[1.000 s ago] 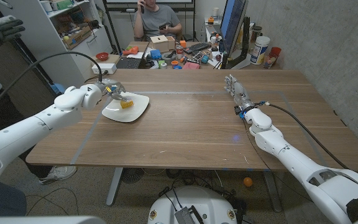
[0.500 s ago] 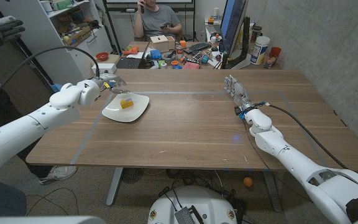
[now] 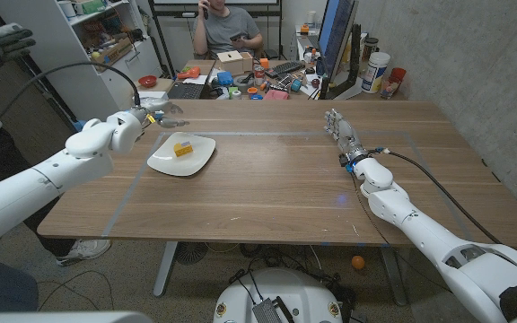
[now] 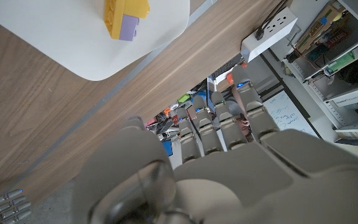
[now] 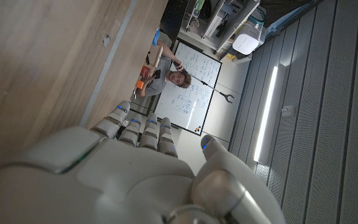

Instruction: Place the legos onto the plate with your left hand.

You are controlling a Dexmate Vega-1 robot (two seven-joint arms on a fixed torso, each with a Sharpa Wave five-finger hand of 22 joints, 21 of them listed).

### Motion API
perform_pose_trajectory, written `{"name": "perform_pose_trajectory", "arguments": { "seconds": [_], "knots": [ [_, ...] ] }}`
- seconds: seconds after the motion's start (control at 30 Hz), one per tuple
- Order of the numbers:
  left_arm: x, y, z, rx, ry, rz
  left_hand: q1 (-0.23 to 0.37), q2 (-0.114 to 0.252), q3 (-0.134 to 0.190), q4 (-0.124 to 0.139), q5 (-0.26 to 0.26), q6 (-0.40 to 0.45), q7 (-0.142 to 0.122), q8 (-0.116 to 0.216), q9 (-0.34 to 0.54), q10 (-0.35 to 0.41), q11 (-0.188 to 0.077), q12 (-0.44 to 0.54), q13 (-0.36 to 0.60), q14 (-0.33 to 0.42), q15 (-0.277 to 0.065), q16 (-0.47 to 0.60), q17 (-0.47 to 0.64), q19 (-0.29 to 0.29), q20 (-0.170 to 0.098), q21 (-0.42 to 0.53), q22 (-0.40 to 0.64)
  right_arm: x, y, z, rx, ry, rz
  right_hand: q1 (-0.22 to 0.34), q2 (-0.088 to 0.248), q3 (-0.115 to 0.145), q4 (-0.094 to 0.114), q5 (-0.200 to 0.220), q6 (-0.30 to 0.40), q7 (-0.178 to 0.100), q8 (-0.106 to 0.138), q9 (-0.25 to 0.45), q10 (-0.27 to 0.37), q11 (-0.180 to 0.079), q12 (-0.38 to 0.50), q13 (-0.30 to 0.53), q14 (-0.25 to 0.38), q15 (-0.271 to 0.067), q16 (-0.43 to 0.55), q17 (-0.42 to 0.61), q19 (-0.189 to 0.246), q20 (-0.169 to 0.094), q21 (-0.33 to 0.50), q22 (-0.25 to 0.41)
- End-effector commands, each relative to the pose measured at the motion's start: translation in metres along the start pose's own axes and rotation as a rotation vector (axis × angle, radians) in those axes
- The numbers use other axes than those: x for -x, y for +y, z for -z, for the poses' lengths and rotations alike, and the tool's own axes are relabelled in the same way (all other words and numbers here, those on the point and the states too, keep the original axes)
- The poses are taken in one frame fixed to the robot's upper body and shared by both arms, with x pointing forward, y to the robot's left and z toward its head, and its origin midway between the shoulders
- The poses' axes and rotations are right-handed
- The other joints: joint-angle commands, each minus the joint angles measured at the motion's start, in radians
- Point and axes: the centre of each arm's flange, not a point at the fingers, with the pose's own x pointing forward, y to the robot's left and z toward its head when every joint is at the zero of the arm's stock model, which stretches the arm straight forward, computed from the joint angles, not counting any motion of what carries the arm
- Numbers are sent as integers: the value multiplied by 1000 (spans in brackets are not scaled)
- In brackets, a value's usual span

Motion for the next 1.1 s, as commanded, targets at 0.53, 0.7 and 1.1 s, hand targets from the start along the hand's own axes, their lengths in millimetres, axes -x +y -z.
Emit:
{"name": "perform_pose_trajectory", "arguments": {
  "seconds": [0.53, 0.7, 1.1],
  "knots": [
    [40, 32, 3, 76, -16, -303, -62, 44, 7, -10, -10, -120, -45, -8, -2, -197, -14, -18, -23, -153, 23, 8, -11, -171, 1, -122, 7, 14, 3, -4, -5, -15, 3, -2, 2, 1, -2, 5, -2, 0, 2, 3, 1, 1, 1, 4, 1, 7, 0, 2, -3, -1, 5, 3],
    [47, 35, 6, 117, -13, -368, -77, 48, 5, -9, -13, -155, -54, -11, -4, -235, -11, -18, -32, -176, 35, 8, -11, -178, 3, -133, 8, 18, 4, -4, -5, -15, 7, -1, 2, 0, -3, 5, -2, 1, 2, 3, 0, 3, 0, 4, 1, 7, 0, 2, -3, -2, 5, 3],
    [59, 37, 12, 218, -32, -467, -129, 43, -12, 2, -15, -188, -64, -4, -5, -287, -12, -12, -53, -228, 57, 7, -13, -215, 5, -166, 9, 30, 9, -6, -3, -23, 15, -1, 1, 0, -3, 5, -1, 0, 2, 3, 0, 0, 0, 4, -1, 7, 0, 2, -4, -1, 5, 3]
  ]
}}
